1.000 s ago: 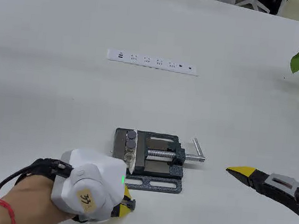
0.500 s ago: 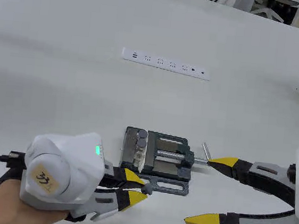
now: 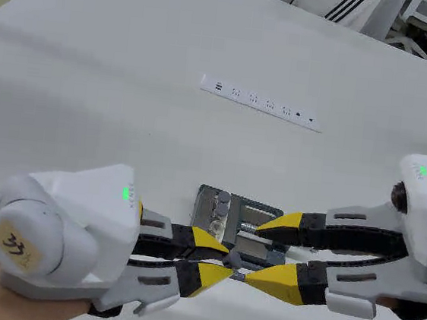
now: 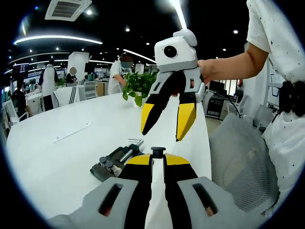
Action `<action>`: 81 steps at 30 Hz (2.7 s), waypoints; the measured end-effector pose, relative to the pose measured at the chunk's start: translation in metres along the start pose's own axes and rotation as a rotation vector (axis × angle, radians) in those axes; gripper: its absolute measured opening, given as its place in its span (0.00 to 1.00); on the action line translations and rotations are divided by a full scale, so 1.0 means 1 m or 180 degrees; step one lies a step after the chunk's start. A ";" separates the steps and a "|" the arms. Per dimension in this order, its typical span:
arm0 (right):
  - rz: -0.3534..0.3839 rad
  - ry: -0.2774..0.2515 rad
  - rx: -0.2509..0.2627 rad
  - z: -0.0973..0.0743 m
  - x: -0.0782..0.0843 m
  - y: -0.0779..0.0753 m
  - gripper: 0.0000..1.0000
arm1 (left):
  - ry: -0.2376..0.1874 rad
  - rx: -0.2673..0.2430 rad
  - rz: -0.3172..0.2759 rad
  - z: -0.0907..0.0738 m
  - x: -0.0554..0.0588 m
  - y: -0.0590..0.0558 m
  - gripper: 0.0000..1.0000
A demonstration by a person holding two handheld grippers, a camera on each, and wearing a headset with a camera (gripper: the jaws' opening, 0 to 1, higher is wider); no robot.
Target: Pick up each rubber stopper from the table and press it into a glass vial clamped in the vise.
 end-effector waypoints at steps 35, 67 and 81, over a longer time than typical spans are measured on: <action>-0.0297 0.0281 -0.0375 0.009 -0.017 0.007 0.07 | -0.0232 0.0103 -0.0029 -0.014 -0.006 0.000 0.05; -0.0452 0.0385 -0.0363 0.013 -0.016 0.008 0.06 | -0.0146 0.0190 -0.0013 -0.014 -0.003 0.000 0.05; -0.0374 0.0418 -0.0335 0.017 -0.013 0.005 0.06 | -0.0122 0.0189 -0.0027 -0.013 0.002 0.002 0.05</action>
Point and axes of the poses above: the centre of the closed fingertips' face, and the gripper's own axes: z roughly forward along the fingers, y roughly to its left, x roughly out of its underside, the point moved 8 cm from there along -z, roughly backward along the fingers, and after that the axes turned 3 degrees about z, right-handed, at the moved point
